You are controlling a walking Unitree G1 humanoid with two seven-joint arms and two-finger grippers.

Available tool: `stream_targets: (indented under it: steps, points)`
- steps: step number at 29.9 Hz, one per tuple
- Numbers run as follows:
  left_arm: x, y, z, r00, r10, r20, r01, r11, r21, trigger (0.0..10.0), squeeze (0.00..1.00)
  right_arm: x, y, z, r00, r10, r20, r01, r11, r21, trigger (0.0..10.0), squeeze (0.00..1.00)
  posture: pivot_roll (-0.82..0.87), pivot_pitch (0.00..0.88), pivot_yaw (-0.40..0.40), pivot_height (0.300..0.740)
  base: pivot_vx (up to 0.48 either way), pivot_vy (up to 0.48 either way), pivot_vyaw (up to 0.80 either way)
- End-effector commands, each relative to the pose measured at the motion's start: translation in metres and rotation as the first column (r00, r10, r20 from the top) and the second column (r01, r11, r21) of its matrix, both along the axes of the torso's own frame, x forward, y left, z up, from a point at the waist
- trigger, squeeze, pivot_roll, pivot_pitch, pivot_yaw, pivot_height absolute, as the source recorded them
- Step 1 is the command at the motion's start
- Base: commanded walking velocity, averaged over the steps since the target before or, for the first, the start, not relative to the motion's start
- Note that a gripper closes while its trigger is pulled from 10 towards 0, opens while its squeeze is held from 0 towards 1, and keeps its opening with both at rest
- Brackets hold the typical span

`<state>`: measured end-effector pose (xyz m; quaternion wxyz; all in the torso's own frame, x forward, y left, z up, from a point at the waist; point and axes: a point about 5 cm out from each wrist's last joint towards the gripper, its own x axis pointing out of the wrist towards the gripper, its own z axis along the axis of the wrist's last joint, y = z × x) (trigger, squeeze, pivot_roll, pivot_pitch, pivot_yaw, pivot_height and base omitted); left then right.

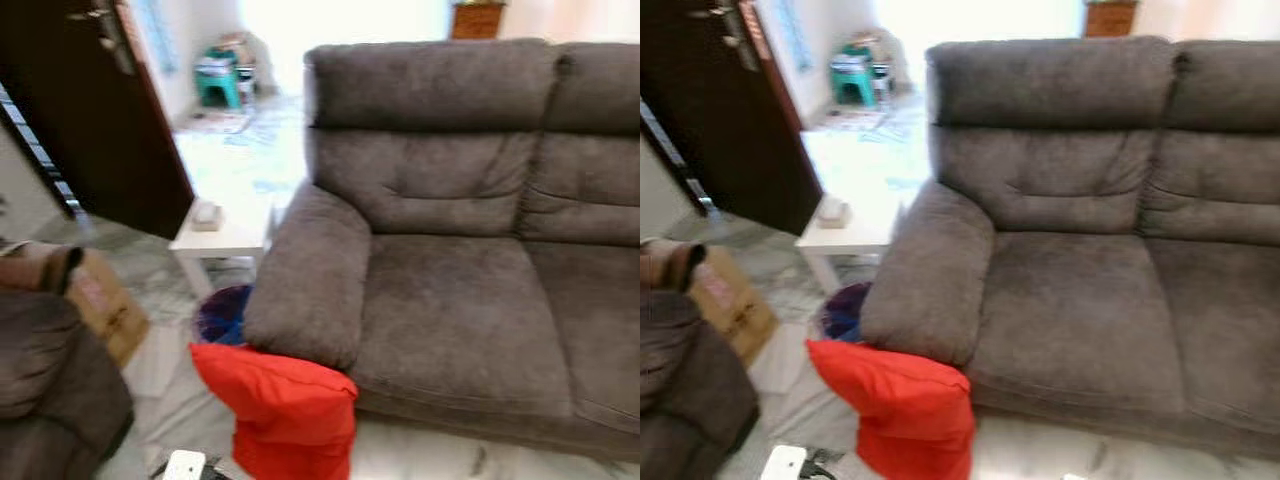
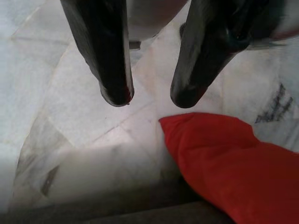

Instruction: Move the pillow to the sofa from floor

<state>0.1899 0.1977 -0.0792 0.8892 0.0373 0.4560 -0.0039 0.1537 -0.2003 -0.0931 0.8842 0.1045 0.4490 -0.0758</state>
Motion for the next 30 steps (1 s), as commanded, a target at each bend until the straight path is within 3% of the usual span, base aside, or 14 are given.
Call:
stream_targets:
  steps: [1,9,12,14,16,19,22,23,26,27,30]
  points:
    - [-0.008,0.005,-0.003,0.999,0.014,-0.030,-0.013,1.000,0.015,10.0,0.00,0.001,0.012,-0.001,1.000,0.006,0.008,-0.006,0.999,0.034,10.0,0.00,0.01,0.021,0.070,0.740,0.000,0.000,0.80]
    - [0.001,0.009,0.003,0.999,0.004,0.035,-0.006,0.999,0.037,10.0,0.00,0.001,0.014,-0.001,0.999,0.033,0.022,-0.035,0.998,0.049,10.0,0.00,0.00,0.008,0.072,0.740,0.000,0.000,0.77]
    - [0.013,0.010,0.011,0.991,-0.017,0.133,0.011,0.999,0.048,10.0,0.00,0.011,0.013,0.004,0.998,0.023,0.066,-0.026,0.998,0.050,10.0,0.00,0.00,0.003,0.075,0.740,0.000,0.000,0.00]
    - [0.040,0.008,0.033,0.945,-0.019,0.327,0.010,1.000,0.028,10.0,0.00,0.027,0.009,0.013,0.987,0.032,0.156,-0.037,0.999,0.033,10.0,0.00,0.00,0.000,0.075,0.740,0.000,0.000,0.00]
    - [0.052,0.007,0.045,0.914,-0.027,0.405,0.022,1.000,0.018,10.0,0.00,0.036,0.006,0.020,0.978,0.034,0.207,-0.038,0.999,0.019,10.0,0.00,0.00,0.000,0.074,0.740,0.000,0.000,0.00]
    - [0.079,0.003,0.077,0.806,-0.061,0.589,0.073,0.997,0.004,10.0,0.00,0.066,-0.004,0.043,0.924,0.014,0.383,-0.009,1.000,-0.015,10.0,0.00,0.00,0.000,0.072,0.740,0.000,0.000,0.00]
    - [0.084,-0.001,0.090,0.744,-0.096,0.661,0.109,0.994,0.022,10.0,0.00,0.084,-0.008,0.062,0.861,0.021,0.507,-0.004,0.999,-0.034,10.0,0.00,0.00,0.000,0.067,0.740,0.000,0.000,0.00]
    - [0.084,-0.002,0.095,0.712,-0.108,0.694,0.118,0.992,0.034,10.0,0.00,0.094,-0.010,0.075,0.812,0.055,0.580,-0.018,0.997,-0.069,10.0,0.00,0.00,0.000,0.063,0.740,0.000,0.000,0.00]
    - [0.081,-0.002,0.098,0.689,-0.090,0.719,0.108,0.994,0.021,10.0,0.00,0.099,-0.012,0.086,0.764,0.071,0.642,-0.018,0.996,-0.089,10.0,0.00,0.00,0.000,0.061,0.740,0.000,0.000,0.00]
    - [0.077,-0.003,0.097,0.686,-0.088,0.722,0.110,0.994,0.017,10.0,0.00,0.098,-0.013,0.091,0.738,0.069,0.671,-0.010,0.996,-0.092,10.0,1.00,0.00,0.008,0.059,0.740,0.000,0.000,0.00]
    - [0.075,-0.005,0.097,0.684,-0.080,0.725,0.109,0.994,0.007,10.0,0.00,0.096,-0.013,0.093,0.720,0.068,0.691,-0.002,0.995,-0.097,10.0,1.00,0.00,0.028,0.057,0.740,0.000,0.000,0.00]
